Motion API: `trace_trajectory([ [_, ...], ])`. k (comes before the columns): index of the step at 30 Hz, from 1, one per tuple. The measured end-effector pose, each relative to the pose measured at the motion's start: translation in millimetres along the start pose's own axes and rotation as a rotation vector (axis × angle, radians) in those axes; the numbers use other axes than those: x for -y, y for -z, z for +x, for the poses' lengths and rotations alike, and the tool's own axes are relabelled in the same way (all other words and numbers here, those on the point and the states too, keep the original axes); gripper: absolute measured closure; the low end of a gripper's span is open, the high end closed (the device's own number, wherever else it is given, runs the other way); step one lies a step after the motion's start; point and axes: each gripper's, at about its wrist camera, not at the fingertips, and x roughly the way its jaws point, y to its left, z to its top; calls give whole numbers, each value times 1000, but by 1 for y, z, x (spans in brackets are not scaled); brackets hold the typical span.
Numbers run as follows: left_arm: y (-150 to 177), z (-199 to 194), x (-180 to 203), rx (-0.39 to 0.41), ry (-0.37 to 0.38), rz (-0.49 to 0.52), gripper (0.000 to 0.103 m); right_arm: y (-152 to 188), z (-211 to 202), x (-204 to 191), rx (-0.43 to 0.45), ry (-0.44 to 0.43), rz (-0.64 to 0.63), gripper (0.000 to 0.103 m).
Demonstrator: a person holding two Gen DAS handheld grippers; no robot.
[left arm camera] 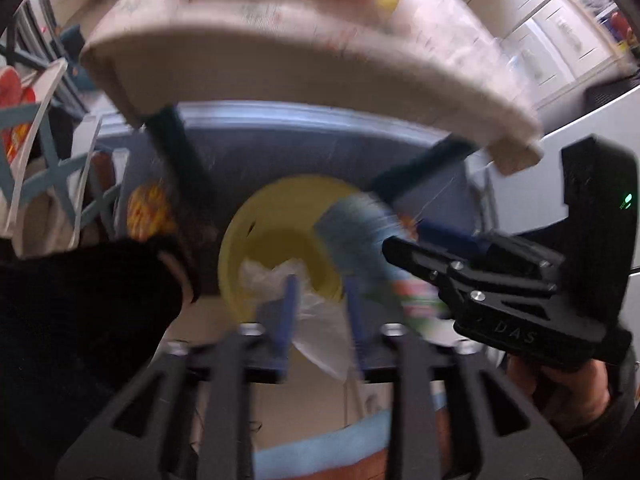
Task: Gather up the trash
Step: 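Open both grippers to drop the carton and tissues into the yellow basin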
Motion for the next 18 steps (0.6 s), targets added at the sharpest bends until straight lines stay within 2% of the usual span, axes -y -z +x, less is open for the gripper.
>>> trace_trajectory([
  [1, 1, -5, 0, 19, 0, 3, 64, -1, -3, 3, 11, 2, 12, 50],
  [3, -1, -18, 0, 67, -2, 3, 60, -2, -13, 7, 49, 0, 34, 47],
  [6, -14, -47, -2, 214, -77, 11, 45, -2, -19, 12, 93, -10, 64, 44],
  [8, -31, -68, -6, 318, -135, 9, 31, -3, -21, 12, 112, -23, 76, 44],
  [11, -66, -98, -10, 488, -191, 4, 17, -5, -24, 10, 144, -31, 73, 43],
  [12, -84, -105, -11, 541, -223, 2, 15, -7, -24, 10, 155, -34, 73, 43],
  [15, -138, -106, -14, 603, -246, 6, 13, -11, -23, 12, 167, -36, 83, 43],
  [18, -185, -90, -19, 587, -275, 4, 13, -15, -17, 16, 156, -44, 102, 43],
])
